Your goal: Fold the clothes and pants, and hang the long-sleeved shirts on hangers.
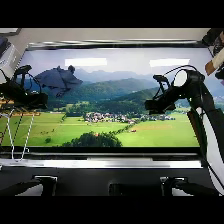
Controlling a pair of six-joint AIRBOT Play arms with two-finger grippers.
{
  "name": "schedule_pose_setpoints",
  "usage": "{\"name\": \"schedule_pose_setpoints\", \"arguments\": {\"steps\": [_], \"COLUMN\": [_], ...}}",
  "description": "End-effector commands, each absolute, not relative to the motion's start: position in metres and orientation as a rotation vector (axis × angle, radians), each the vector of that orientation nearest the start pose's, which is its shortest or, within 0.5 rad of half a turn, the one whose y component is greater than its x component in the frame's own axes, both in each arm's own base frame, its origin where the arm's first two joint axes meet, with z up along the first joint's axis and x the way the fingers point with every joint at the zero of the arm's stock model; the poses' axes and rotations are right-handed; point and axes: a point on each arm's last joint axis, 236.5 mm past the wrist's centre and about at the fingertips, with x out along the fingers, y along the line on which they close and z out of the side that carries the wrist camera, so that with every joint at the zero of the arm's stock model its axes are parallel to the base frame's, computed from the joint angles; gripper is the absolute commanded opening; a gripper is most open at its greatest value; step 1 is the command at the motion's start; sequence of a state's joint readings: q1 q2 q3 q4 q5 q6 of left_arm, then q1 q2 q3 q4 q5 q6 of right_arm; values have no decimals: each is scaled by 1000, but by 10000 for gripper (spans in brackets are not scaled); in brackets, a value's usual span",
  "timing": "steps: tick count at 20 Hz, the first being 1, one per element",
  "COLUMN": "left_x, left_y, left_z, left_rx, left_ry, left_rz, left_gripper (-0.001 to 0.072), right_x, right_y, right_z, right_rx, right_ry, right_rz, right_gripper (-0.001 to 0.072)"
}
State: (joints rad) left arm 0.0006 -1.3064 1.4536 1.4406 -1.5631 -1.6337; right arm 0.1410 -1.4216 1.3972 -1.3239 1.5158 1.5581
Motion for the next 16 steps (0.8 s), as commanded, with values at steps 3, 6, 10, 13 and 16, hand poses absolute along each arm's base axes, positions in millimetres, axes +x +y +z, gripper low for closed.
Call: {"name": "schedule_pose_setpoints", "arguments": {"steps": [3,6,10,13,16], "left_x": [356,356,356,356,356], "left_y": [-30,-30,-30,-30,-30], "left_z": [79,79,78,78,78], "left_rx": [-145,-145,-145,-145,-145], "left_ry": [1418,1418,1420,1421,1421], "left_rz": [-62,-62,-62,-61,-61], "left_gripper": [17,17,17,18,18], "right_x": [349,349,349,350,350], "right_y": [108,108,108,107,107], "right_z": [27,27,27,26,26], "right_rx": [82,82,82,53,53], "right_ry": [1544,1544,1544,1538,1538], "right_rz": [307,307,307,331,330], "right_gripper": [40,40,40,40,40]}}
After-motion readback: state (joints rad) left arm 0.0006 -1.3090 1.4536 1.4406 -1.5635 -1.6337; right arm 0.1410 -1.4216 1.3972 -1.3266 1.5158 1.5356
